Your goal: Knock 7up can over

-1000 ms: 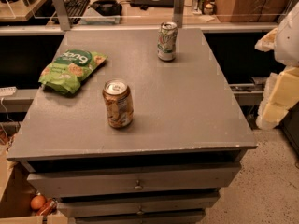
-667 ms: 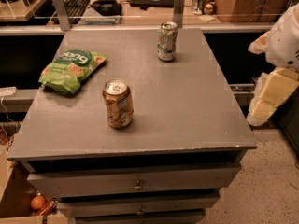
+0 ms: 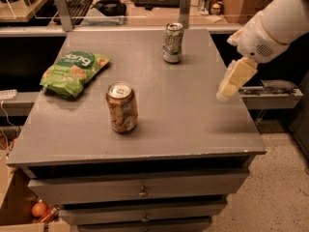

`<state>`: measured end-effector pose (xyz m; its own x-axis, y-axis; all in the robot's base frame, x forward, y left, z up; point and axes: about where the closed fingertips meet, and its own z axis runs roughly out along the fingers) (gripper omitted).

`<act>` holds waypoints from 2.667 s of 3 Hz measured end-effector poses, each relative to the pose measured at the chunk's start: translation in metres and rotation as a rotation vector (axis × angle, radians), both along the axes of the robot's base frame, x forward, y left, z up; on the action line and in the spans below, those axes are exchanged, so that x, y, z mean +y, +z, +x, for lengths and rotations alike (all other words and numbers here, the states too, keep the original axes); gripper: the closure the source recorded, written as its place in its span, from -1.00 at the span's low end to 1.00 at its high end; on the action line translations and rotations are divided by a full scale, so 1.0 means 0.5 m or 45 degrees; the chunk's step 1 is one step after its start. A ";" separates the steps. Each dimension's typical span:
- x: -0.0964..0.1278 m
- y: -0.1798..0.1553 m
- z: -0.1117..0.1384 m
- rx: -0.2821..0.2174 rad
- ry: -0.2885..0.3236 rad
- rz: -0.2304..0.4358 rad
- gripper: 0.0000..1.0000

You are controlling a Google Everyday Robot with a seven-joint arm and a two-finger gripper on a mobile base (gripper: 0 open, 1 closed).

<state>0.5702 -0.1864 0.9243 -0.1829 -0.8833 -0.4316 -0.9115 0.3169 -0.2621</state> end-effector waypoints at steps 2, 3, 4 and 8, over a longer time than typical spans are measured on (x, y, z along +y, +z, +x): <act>0.088 -0.008 0.216 -0.193 -0.021 0.282 -1.00; 0.120 -0.031 0.300 -0.229 -0.038 0.386 -1.00; 0.131 -0.059 0.357 -0.219 -0.062 0.506 -1.00; 0.340 -0.005 0.301 0.039 0.231 1.072 -1.00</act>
Offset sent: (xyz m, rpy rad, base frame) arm 0.1717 0.0658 -0.0028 0.3628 -0.2333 -0.0402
